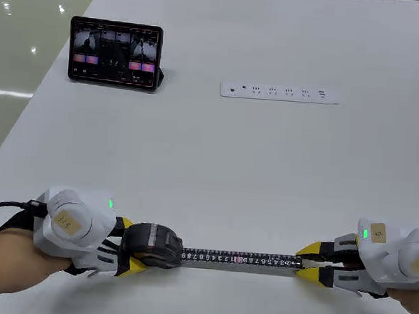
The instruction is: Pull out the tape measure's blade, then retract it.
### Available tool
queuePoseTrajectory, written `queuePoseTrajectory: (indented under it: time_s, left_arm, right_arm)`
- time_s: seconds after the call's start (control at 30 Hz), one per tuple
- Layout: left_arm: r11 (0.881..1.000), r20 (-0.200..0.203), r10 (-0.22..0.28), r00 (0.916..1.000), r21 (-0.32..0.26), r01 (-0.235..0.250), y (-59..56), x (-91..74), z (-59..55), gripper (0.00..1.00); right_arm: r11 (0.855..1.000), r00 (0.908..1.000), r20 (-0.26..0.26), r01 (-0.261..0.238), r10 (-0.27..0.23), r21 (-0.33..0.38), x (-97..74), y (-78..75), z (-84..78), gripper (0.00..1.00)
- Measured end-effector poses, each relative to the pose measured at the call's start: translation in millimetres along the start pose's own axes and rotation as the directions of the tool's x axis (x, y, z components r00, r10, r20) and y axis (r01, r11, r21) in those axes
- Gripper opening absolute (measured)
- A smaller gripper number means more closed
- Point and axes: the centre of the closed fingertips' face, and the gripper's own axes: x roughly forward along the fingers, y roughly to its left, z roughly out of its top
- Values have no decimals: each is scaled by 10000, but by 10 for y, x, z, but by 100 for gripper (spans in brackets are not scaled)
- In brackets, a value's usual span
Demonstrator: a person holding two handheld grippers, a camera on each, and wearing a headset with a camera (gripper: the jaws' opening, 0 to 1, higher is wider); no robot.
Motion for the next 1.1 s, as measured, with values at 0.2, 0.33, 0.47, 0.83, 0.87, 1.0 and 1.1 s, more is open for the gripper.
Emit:
queuePoseTrajectory:
  time_s: [0.2,0.33,0.47,0.83,0.87,1.0,1.1]
  left_arm:
    - [10000,-3,-3,10000,-6,3,0,2,-2,28]
    - [10000,-1,-2,10000,-7,2,1,1,-2,28]
    - [10000,-1,-4,10000,-5,4,3,2,-3,28]
    - [10000,1,5,10000,-7,-5,-2,0,-6,28]
    - [10000,0,2,10000,-7,-2,-2,-1,-6,28]
    - [10000,-6,1,10000,-5,-1,-2,-1,-9,28]
    - [10000,-4,2,10000,-9,-2,-1,-2,-10,28]
  right_arm:
    - [10000,9999,-114,39,-39,2,-51,-15,-46,9]
    - [10000,9998,-203,68,-68,2,-94,-27,-79,9]
    - [9999,9995,-281,109,-109,-13,-128,-44,-107,9]
    - [9999,9987,-481,164,-164,-10,-188,-49,-187,8]
    - [9998,9986,-496,173,-174,-11,-196,-54,-196,8]
    - [9998,9982,-568,196,-198,-37,-234,-69,-220,8]
    - [9998,9977,-639,203,-205,-42,-256,-79,-243,8]
